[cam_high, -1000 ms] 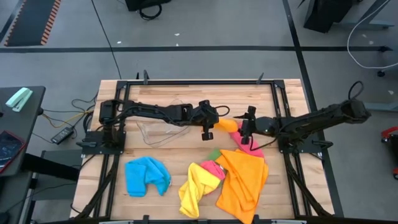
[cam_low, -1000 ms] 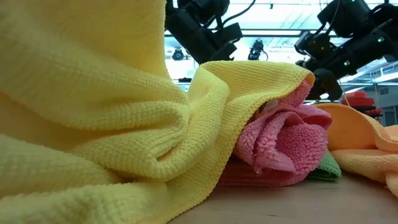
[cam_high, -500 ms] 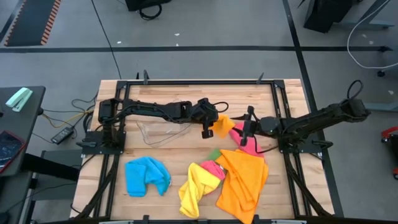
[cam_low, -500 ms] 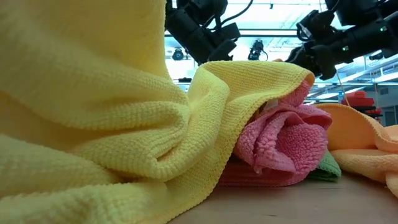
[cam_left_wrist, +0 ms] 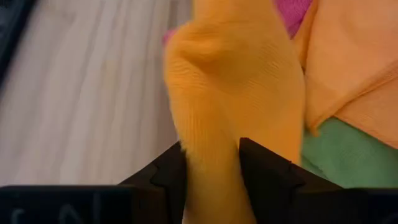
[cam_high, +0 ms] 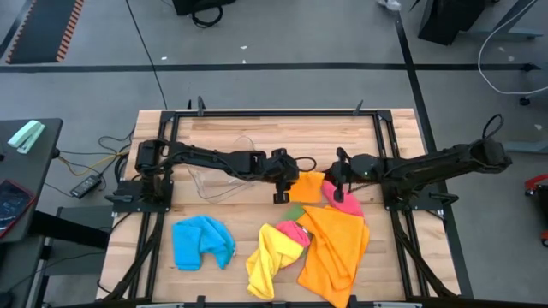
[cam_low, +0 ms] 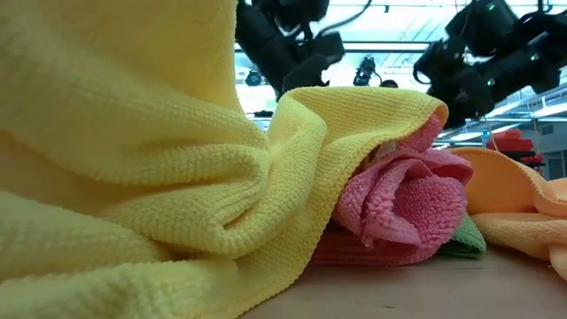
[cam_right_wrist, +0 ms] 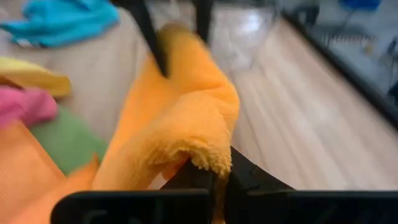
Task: Fold microfiber towels
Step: Fold the orange microfiber towel
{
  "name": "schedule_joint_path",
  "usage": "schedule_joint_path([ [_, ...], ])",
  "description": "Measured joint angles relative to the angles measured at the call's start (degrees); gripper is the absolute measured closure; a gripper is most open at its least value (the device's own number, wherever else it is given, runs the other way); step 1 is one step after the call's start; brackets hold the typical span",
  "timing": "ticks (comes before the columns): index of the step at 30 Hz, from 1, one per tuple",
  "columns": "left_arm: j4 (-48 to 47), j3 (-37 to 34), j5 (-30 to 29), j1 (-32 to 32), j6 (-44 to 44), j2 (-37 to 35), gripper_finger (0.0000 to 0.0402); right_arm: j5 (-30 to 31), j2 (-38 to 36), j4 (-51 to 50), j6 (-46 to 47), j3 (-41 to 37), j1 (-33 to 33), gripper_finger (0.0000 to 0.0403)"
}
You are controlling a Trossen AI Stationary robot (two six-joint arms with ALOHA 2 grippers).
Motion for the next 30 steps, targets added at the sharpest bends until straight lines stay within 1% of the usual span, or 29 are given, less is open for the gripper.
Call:
schedule_joint_path([
  [4, -0.4, -1.9, -0.1, 0.1, -1.4, 2.3, 0.0252, -5.0, 2.6, -0.9, 0.9, 0.0, -2.9, 0.0390],
  [7, 0.9, -1.8, -0.2, 0.1, -0.9, 2.5, 0.0252, -6.6, 5.3, -0.2, 1.6, 0.0, -4.5, 0.0390],
  [9, 2.4, -1.8, -0.2, 0.0, 1.1, 2.4, 0.0249, -7.0, 7.2, 0.9, 2.7, 0.0, -5.5, 0.0390],
  [14, 8.1, -1.8, -0.4, -2.2, 12.2, 2.2, 0.0242, -7.3, 11.0, 6.2, 6.4, 0.0, -8.1, 0.0391],
  [21, 16.9, -1.7, -1.3, -4.5, 27.7, 5.5, 0.0241, -8.3, 13.8, 6.4, 10.2, 3.1, -9.2, 0.0389],
  [23, 17.3, -1.7, -3.2, -4.8, 33.7, 6.7, 0.0241, -8.3, 14.5, 6.4, 9.9, 3.8, -9.2, 0.0388],
  [25, 18.8, -1.7, -7.5, -5.1, 39.5, 8.0, 0.0241, -8.5, 15.3, 6.4, 9.9, 4.3, -9.2, 0.0388],
  [27, 19.8, -0.9, -12.2, -5.5, 42.8, 9.4, 0.0241, -8.5, 16.4, 6.4, 9.7, 4.8, -9.2, 0.0388],
  [30, 17.4, 2.4, -14.5, -6.3, 44.0, 10.7, 0.0241, -8.5, 18.0, 6.9, 9.5, 5.1, -9.2, 0.0387],
])
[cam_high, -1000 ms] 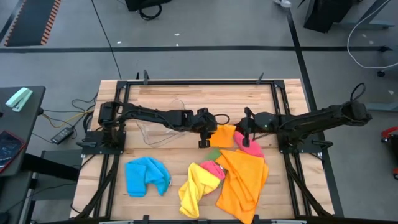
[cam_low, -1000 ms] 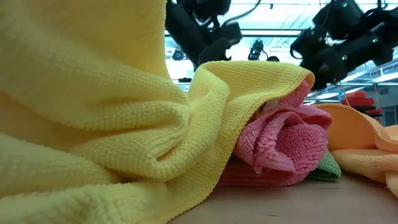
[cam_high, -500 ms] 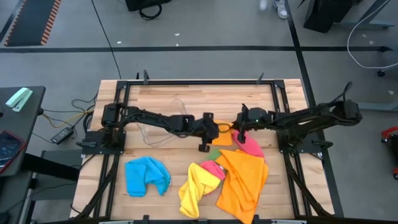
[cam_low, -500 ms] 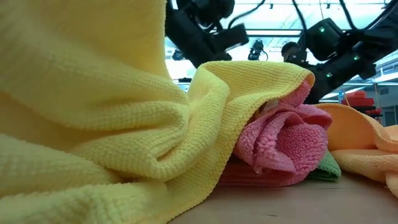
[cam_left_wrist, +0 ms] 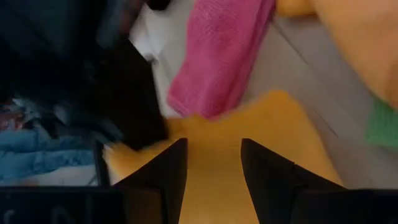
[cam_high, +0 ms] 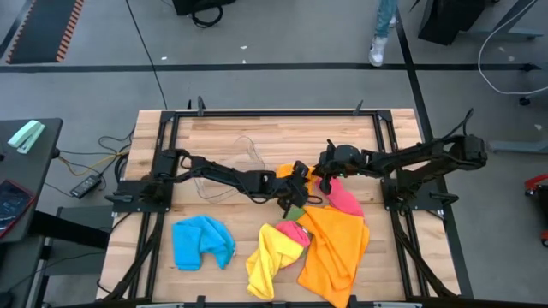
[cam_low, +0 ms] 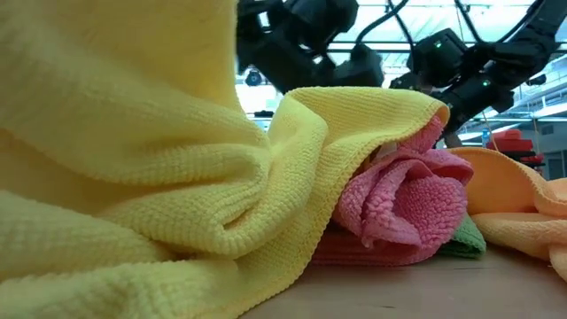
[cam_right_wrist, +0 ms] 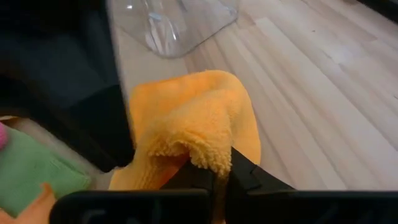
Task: Fold microfiber towels
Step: Fold the orange microfiber towel
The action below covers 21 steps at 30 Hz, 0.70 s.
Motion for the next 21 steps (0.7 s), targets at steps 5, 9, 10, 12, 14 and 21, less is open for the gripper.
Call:
schedule_joint_path([
  [5, -10.1, 7.6, 0.1, -0.5, 0.8, 3.4, 0.0241, 0.0, 1.1, 1.4, 0.0, 0.0, 0.0, 0.0387],
  [9, -15.3, 12.6, -0.1, -0.4, 3.7, 5.4, 0.0241, -0.1, 0.9, 1.3, -0.3, 0.0, 0.0, 0.0387],
  [10, -16.6, 13.3, 0.0, -0.3, 4.5, 5.8, 0.0241, -0.5, 0.7, 1.2, -0.5, 0.0, 0.1, 0.0387],
  [12, -19.6, 14.6, -0.2, -0.3, 5.7, 6.1, 0.0241, -1.0, 1.1, 1.5, -0.9, 0.3, 0.4, 0.0387],
  [14, -20.1, 14.8, 0.0, 0.0, 7.4, 6.1, 0.0241, -1.4, 1.2, 1.1, -1.3, 0.4, 0.4, 0.0387],
  [21, -24.7, 15.3, -0.1, 0.2, 10.3, 6.1, 0.0242, -5.6, 1.9, 0.7, -2.3, 1.0, 1.0, 0.0387],
])
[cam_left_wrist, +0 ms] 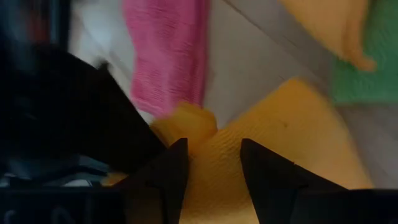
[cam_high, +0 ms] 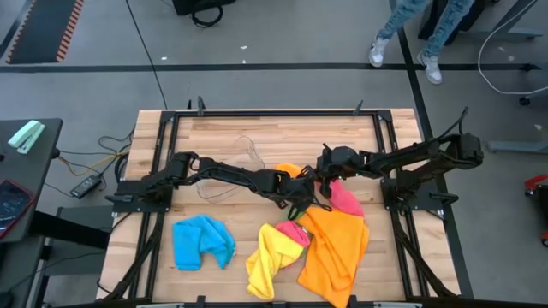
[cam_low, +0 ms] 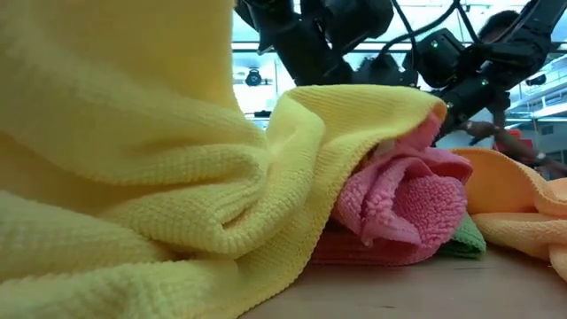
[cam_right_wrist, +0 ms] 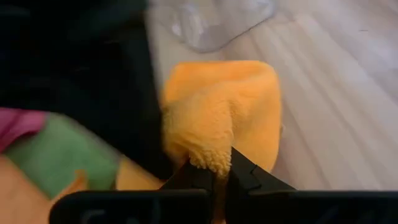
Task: Fold microfiber towels
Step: Fold the orange microfiber towel
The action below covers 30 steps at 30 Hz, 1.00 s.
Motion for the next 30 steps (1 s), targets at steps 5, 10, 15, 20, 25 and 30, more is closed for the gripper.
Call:
schedule_joint_path([
  [5, -1.6, 0.0, -0.8, -0.9, 3.7, 0.0, 0.0250, -2.1, -0.7, -0.8, -1.2, 0.2, 0.2, 0.0387],
  [10, -0.5, 0.0, -3.6, -2.3, 6.7, 0.0, 0.0267, -2.8, -1.6, -3.1, -2.1, 0.3, 0.2, 0.0387],
  [15, -0.9, 0.8, -8.8, -3.6, 7.0, 0.0, 0.0279, -2.7, -1.7, -3.3, -2.5, 0.3, 0.2, 0.0387],
  [20, -1.2, 1.7, -10.4, -3.6, -5.1, 0.0, 0.0289, 0.5, -1.7, -1.7, -1.6, 0.3, 0.2, 0.0387],
  [25, -0.9, 2.8, -16.7, -4.0, -17.3, -0.1, 0.0291, 1.9, -1.7, 0.8, -1.5, 0.3, 0.3, 0.0387],
  [30, -2.6, 2.7, -22.5, -5.4, -20.6, -2.3, 0.0293, 8.4, -4.0, 3.0, -4.3, 0.3, 1.6, 0.0387],
])
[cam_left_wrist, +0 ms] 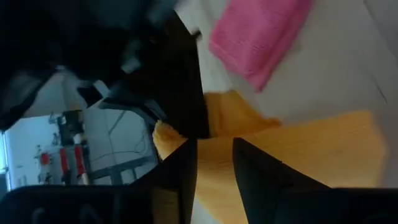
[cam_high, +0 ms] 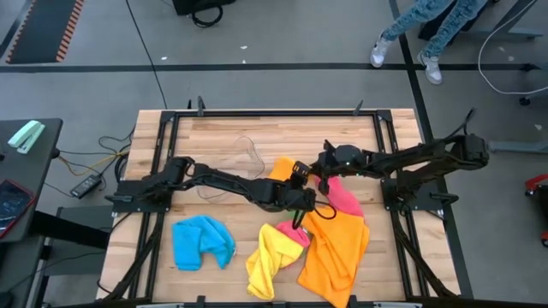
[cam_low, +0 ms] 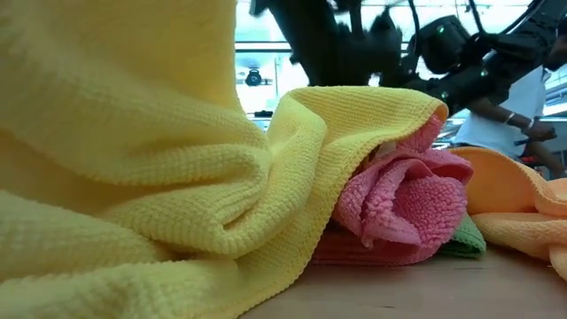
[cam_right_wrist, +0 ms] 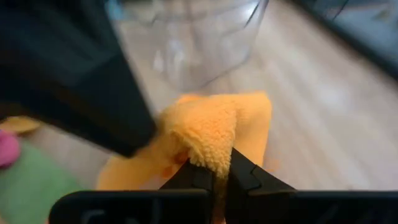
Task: Fold microfiber towels
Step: Fold the orange microfiber towel
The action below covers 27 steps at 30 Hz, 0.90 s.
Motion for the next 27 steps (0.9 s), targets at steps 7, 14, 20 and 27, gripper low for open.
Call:
schedule_joint_path([
  [7, -5.6, 0.0, 8.0, 1.3, -13.7, -7.4, 0.0329, 7.1, -9.4, -0.3, -7.8, 0.0, 1.2, 0.0387],
  [14, -7.8, -2.5, 12.3, 2.5, -17.9, -9.2, 0.0364, 23.5, -19.4, -11.4, -20.1, 0.0, 0.4, 0.0387],
  [20, -10.0, -2.5, 12.2, 2.2, -19.8, -9.4, 0.0369, 34.6, -25.2, -18.7, -23.6, 0.0, -0.2, 0.0387],
  [27, -7.9, -3.7, 16.7, 1.7, -22.6, -9.9, 0.0377, 35.3, -19.2, -17.7, -31.8, 0.0, -1.4, 0.0387],
])
